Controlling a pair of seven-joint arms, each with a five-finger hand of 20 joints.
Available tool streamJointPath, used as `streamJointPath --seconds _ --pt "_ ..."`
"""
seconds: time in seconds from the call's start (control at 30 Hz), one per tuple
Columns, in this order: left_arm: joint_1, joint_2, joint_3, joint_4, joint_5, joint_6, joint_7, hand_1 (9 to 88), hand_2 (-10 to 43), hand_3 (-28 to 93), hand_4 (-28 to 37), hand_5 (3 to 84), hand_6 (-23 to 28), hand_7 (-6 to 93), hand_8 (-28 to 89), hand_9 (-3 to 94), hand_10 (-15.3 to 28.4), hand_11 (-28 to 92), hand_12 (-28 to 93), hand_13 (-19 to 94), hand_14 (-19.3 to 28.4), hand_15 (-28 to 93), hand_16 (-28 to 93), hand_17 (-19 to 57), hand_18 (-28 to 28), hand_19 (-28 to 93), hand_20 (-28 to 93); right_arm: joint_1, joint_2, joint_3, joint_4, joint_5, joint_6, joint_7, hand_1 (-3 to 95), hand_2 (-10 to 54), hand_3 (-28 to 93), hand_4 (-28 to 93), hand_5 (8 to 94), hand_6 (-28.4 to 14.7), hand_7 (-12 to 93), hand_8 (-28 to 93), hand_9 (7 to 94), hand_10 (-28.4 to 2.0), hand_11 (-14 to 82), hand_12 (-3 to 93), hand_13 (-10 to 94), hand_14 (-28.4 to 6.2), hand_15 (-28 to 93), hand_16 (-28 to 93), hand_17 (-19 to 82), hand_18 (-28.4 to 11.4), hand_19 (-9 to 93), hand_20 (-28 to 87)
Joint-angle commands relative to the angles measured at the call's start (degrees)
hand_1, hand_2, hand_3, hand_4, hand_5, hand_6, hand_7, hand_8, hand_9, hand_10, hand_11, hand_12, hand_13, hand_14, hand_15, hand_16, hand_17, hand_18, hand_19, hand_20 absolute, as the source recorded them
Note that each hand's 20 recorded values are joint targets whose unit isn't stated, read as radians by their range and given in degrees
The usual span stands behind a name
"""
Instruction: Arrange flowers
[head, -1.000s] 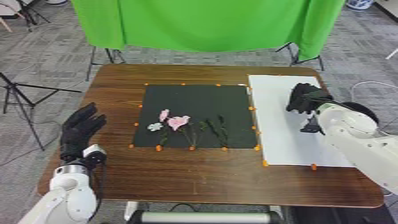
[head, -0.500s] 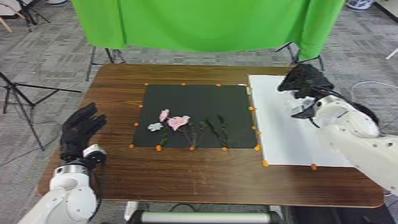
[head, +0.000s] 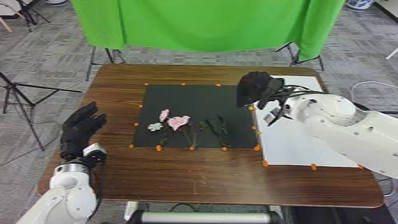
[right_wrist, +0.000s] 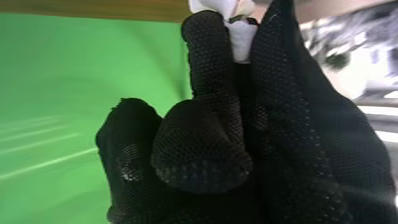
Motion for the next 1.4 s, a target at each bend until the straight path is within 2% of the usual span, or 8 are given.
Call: streamJointPath --seconds 0.03,0.37,0.77,0.8,0.83,1.0,1.1,1.4 --pt "-0.20 -0.01 0.65 0.25 0.14 -0.68 -0.39 49.7 -5.7 71 -9.4 45.4 0.4 26.0 -11 35.6 9.9 25 13 39 13.9 32 -1 16.6 13.4 33 29 8.38 -10.45 -6.10 0.49 -3.01 1.38 -4.84 63.8 -9.5 61 -23 79.2 3.0 21 0 88.5 -9.0 2.6 28.5 92 -0.7 66 32 64 -12.5 93 67" --pt "-0.89 -0.37 1.23 0.83 -0.28 -1.17 -0.21 49.0 -5.8 72 -9.3 45.6 0.5 25.9 -11 35.7 10.0 25 13 40 13.9 32 -1 16.5 13.3 31 28 7.90 -16.89 -8.49 4.74 -3.49 -1.30 -3.80 62.9 -9.3 62 -23 78.4 4.0 22 0 87.7 -8.3 2.5 28.5 90 -1.0 67 32 64 -12.9 93 68" --pt "-0.51 -0.13 1.06 0.42 -0.95 -1.00 0.24 47.9 -5.8 72 -9.3 46.3 -1.3 26.1 -11 36.2 10.0 24 13 39 14.0 31 -1 14.8 13.1 28 27 6.19 -18.27 -6.81 7.03 -1.65 -4.34 -0.95 60.9 -9.1 62 -22 77.8 5.2 22 -2 87.0 -7.9 2.3 27.9 89 -1.7 67 32 63 -13.5 93 67" --pt "-1.14 -0.36 1.35 0.97 -0.71 -1.32 -0.04 47.8 -5.9 72 -9.4 46.5 -1.5 26.2 -11 36.2 10.0 24 13 39 14.0 31 -1 14.8 13.1 28 27 6.01 -18.24 -6.79 7.17 -1.42 -4.44 -0.68 60.8 -9.2 62 -22 77.7 5.2 23 -2 87.0 -7.9 2.3 27.9 89 -1.7 67 32 63 -13.5 93 67" --pt "-0.50 -0.38 1.03 0.55 -0.82 -1.14 0.09 47.7 -5.9 72 -9.3 46.6 -1.5 26.2 -11 36.3 10.0 24 13 39 14.1 31 -1 14.8 13.1 28 27 5.86 -18.46 -6.61 7.20 -1.39 -4.85 -0.65 60.7 -9.2 62 -22 77.6 5.2 23 -2 87.0 -7.9 2.3 27.9 89 -1.7 67 32 63 -13.5 93 67" --pt "-1.11 -0.50 1.50 0.86 -0.56 -1.32 -0.05 47.4 -5.8 72 -9.4 46.6 -1.7 26.2 -12 36.3 10.0 24 13 39 14.2 31 0 14.0 13.3 29 28 5.39 -18.21 -5.85 7.04 -1.41 -7.06 0.25 59.3 -8.0 62 -21 76.1 6.1 24 -1 85.5 -7.6 2.4 28.4 89 -1.8 67 32 62 -13.5 93 66" --pt "-0.48 -0.27 1.28 0.28 -0.70 -0.84 0.01 47.4 -5.8 72 -9.5 47.1 -2.3 26.2 -12 36.5 10.0 24 13 39 14.2 31 0 13.5 13.7 30 29 5.05 -18.27 -5.39 7.09 -1.03 -7.78 0.42 58.5 -7.9 62 -21 75.4 6.9 24 -1 84.8 -7.6 3.0 28.3 89 -2.0 67 31 62 -13.7 93 66" --pt "-0.81 -0.56 1.29 0.59 -0.31 -1.19 -0.51 46.9 -5.9 72 -9.4 46.7 -2.5 25.8 -12 36.6 9.9 24 14 38 14.4 31 0 11.2 13.9 29 29 5.25 -17.99 -6.34 6.88 0.46 -5.89 1.01 56.1 -7.8 61 -19 72.6 7.7 24 -4 83.9 -8.3 5.9 26.6 89 -1.8 66 31 62 -14.0 93 65"
